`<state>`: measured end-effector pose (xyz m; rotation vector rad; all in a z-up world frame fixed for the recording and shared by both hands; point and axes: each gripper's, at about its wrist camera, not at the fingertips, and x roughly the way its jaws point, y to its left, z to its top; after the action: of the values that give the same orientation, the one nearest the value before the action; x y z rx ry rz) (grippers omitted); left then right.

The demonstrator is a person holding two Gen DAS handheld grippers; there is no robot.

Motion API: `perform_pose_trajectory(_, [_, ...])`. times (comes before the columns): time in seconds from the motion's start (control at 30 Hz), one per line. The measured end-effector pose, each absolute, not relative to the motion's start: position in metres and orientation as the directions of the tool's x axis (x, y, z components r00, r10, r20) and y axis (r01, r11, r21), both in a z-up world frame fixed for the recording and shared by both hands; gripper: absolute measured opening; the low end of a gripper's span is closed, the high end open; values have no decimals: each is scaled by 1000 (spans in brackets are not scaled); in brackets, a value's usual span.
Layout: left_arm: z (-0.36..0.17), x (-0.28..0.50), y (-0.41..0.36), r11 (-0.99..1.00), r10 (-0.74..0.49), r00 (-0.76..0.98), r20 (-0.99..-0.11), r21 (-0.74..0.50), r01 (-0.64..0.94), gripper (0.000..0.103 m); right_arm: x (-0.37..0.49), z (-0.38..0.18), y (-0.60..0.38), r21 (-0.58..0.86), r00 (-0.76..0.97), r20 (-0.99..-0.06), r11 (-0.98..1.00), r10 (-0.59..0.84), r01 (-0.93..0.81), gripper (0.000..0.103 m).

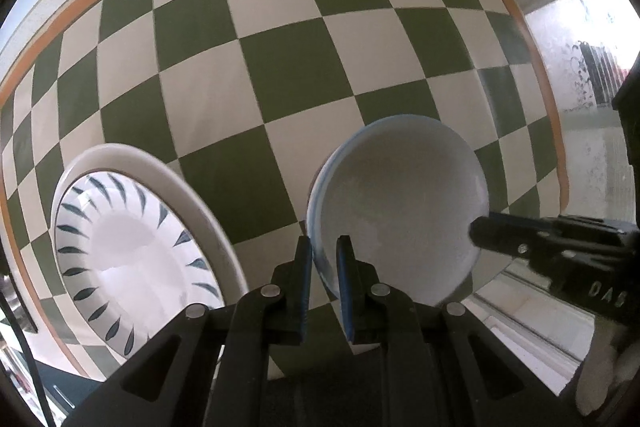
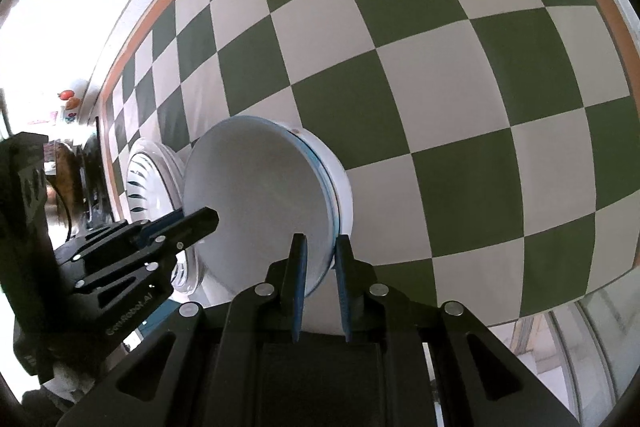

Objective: Organize plates and bowls
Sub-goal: 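Lift the nested bowls with both tools and carry them to the black-rimmed bowl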

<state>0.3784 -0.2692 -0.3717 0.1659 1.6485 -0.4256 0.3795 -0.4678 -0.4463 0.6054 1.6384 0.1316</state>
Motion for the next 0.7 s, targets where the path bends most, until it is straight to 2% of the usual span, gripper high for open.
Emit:
perform_pose_trajectory(0.17, [-337, 410, -255, 936, -170, -47, -984, -176, 303, 12, 404, -408, -486, 454, 42, -887, 849, 460, 272, 17])
perform_pose_trajectory(0.2, [-331, 423, -252, 943, -176, -31, -984, -178, 283, 12, 413, -400, -489, 458, 65, -887, 849, 458, 263, 22])
perform_pose_trajectory(0.3, [-321, 468, -241, 963, -187, 16, -982, -181, 198, 17, 454, -378, -499, 483, 164, -875, 844, 455, 234, 52])
perform_pose_trajectory(0.33, [-320, 486, -236, 970, -188, 37, -981, -180, 163, 19, 467, -375, -500, 491, 184, -870, 841, 458, 228, 56])
perform_pose_trajectory(0.53, [-344, 578, -216, 983, -182, 39, -983, -182, -4, 21, 574, -399, -506, 544, 222, -837, 807, 500, 232, 56])
perform_pose_trajectory(0.7, [-371, 627, -218, 979, -202, 0, -979, -202, -37, 21, 646, -437, -495, 545, 178, -838, 798, 515, 256, 56])
